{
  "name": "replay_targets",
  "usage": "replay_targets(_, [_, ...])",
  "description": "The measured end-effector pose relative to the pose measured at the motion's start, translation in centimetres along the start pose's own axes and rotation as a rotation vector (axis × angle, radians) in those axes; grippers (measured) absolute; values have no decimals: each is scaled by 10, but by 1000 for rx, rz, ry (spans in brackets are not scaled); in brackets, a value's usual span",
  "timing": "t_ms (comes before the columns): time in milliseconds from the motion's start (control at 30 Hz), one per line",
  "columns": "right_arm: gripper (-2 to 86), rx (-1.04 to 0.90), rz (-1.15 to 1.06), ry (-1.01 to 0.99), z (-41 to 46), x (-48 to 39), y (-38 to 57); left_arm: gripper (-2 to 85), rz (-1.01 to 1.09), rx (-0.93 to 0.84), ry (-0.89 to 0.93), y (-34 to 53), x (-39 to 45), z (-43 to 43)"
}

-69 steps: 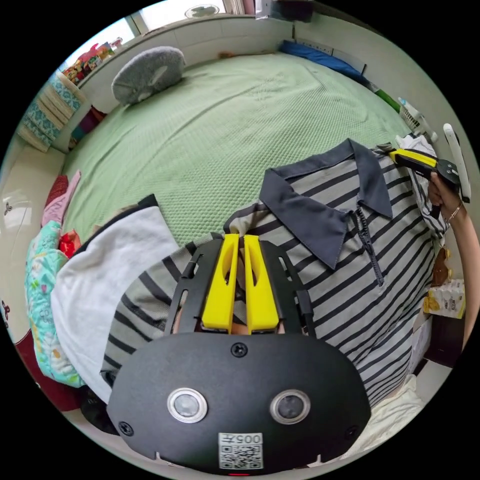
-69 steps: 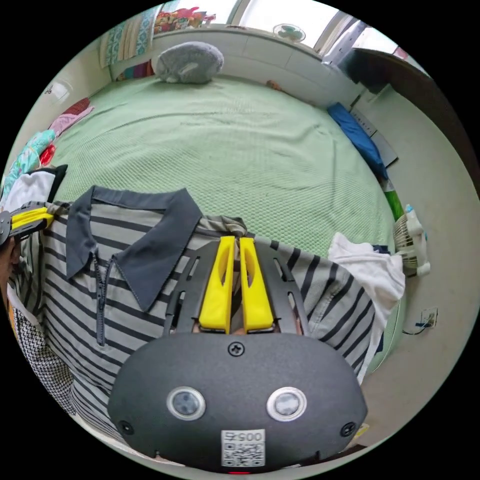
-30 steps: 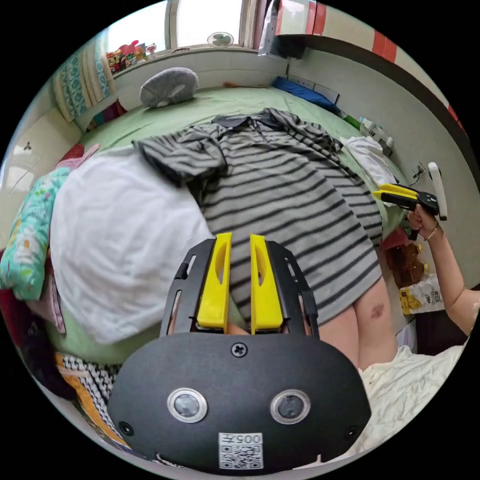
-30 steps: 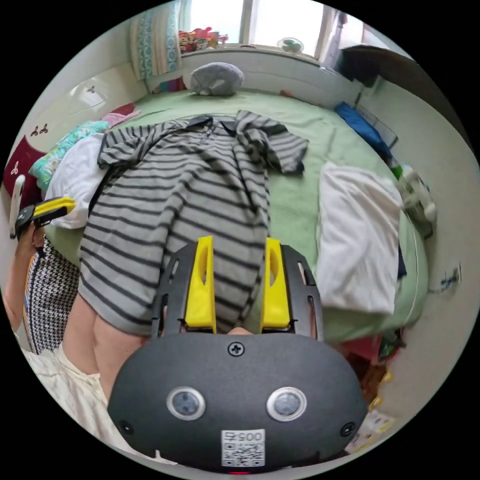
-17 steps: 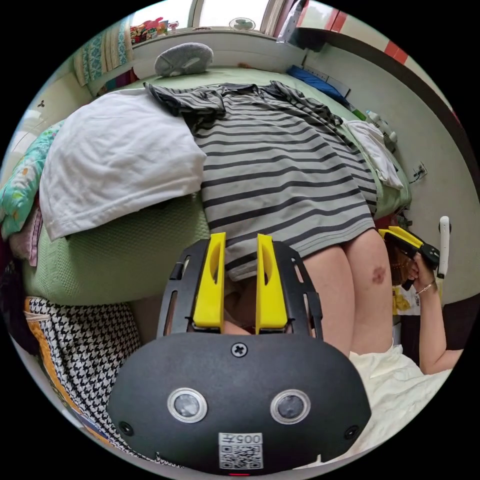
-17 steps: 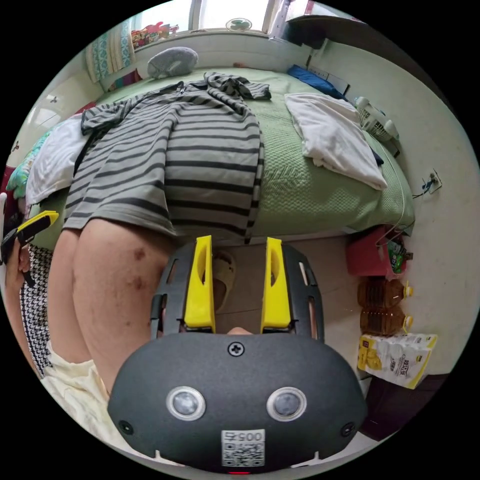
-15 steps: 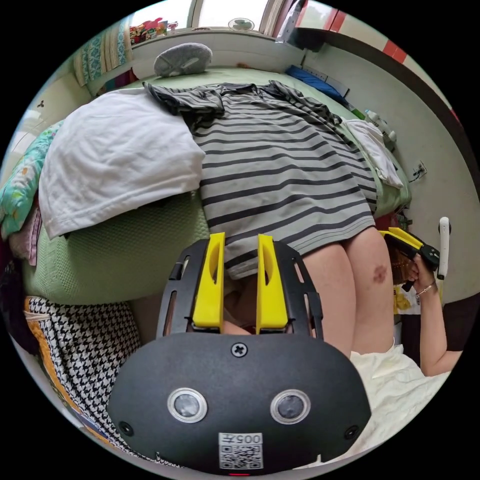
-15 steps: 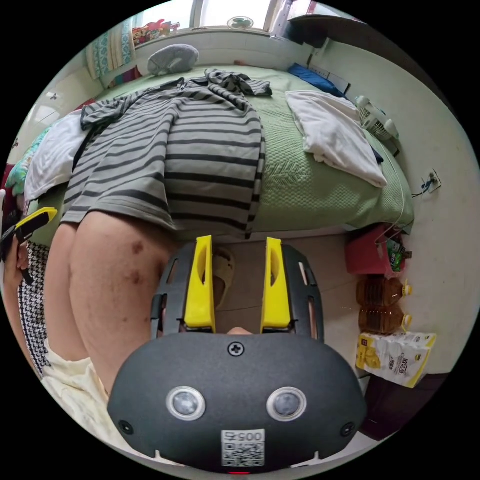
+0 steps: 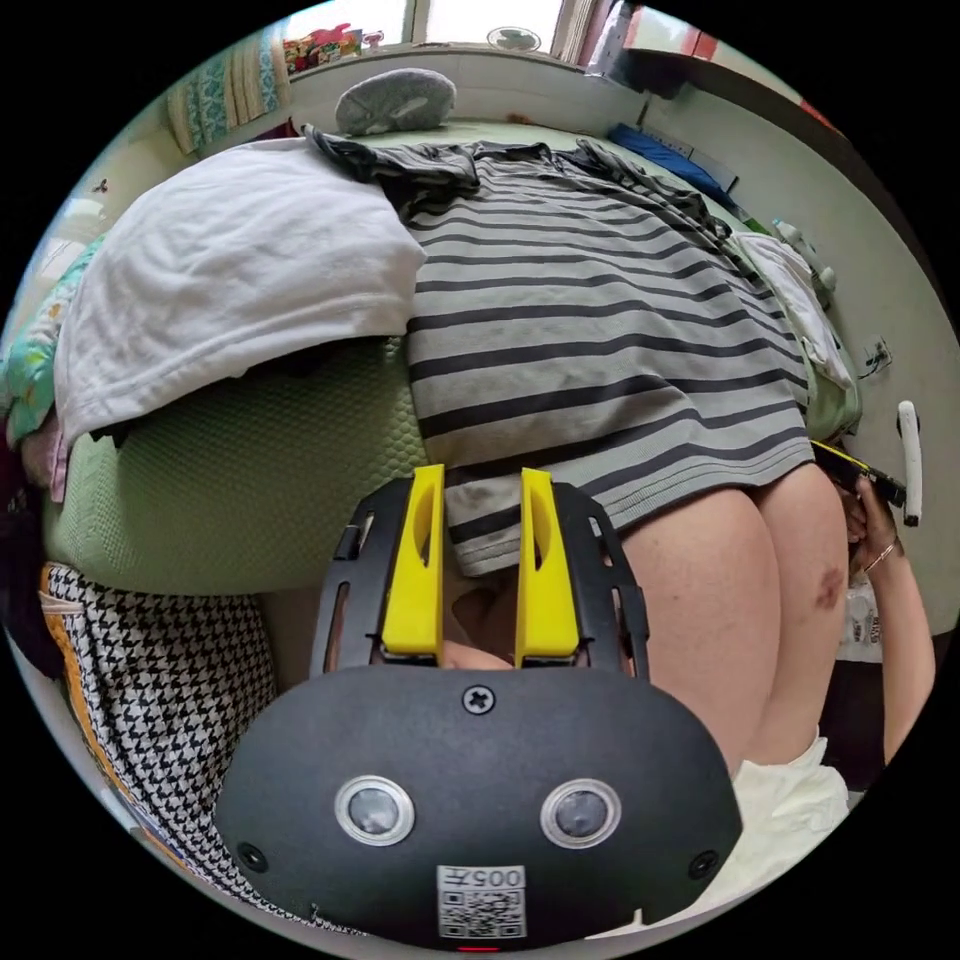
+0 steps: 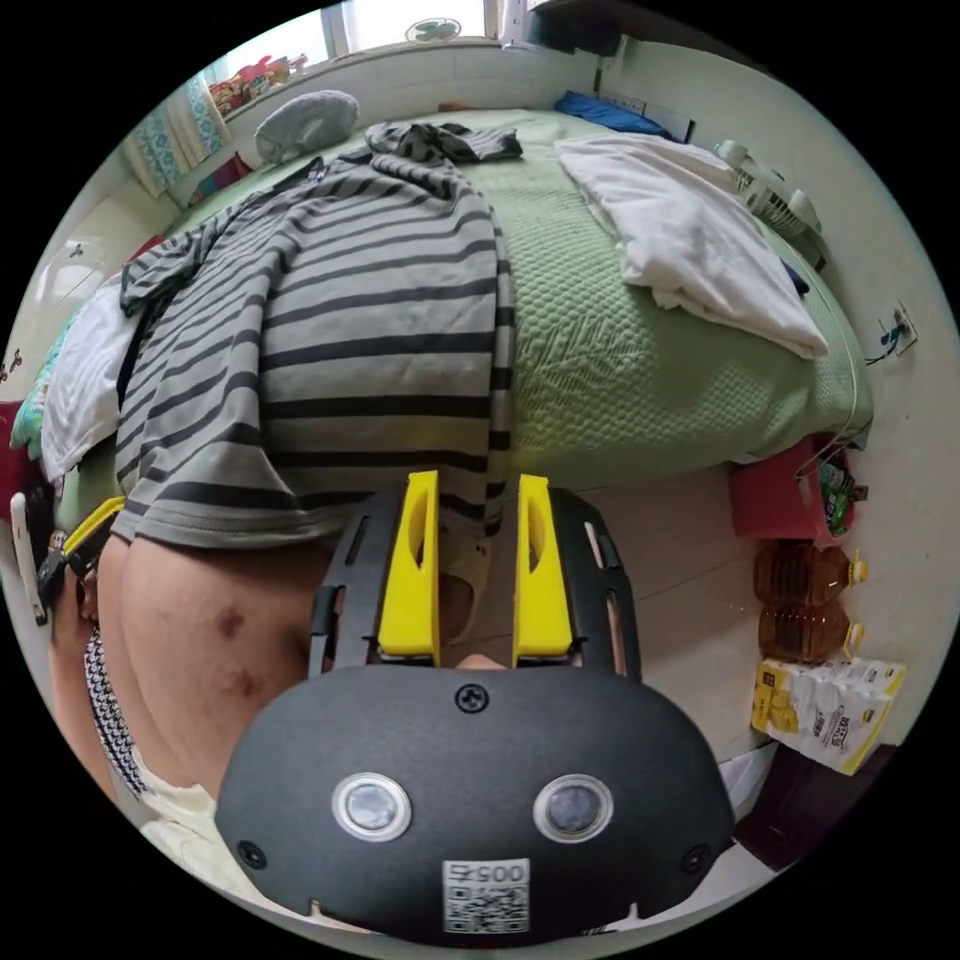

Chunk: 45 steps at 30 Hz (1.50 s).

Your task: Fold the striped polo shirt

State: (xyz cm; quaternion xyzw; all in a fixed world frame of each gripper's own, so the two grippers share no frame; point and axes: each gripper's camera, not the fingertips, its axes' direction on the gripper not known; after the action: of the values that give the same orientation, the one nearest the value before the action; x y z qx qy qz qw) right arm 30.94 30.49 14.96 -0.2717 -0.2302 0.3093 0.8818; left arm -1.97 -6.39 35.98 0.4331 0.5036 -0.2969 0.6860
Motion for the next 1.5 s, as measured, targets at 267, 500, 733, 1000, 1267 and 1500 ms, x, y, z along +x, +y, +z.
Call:
replay_targets(267, [-12, -19, -14, 21, -19, -1, 12, 27, 31, -30, -73, 14, 5, -15])
replay_targets(500, [-16, 121, -99, -73, -110, 32, 37, 3, 40, 66, 31, 27, -23, -76])
replay_targets(733, [-16, 260, -138, -100, -237, 74, 56, 0, 77, 177, 120, 32, -61, -185])
replay_targets(1000, [-16, 173, -107, -94, -238, 97, 91, 0, 79, 68, 209, 73, -72, -186])
replay_targets(1267, [-16, 68, -8, -156, -193, 122, 115, 1, 50, -34, 218, 85, -72, -147])
replay_targets(1500, [-16, 85, -24, -142, -199, 127, 108, 1, 57, -42, 223, 73, -77, -149])
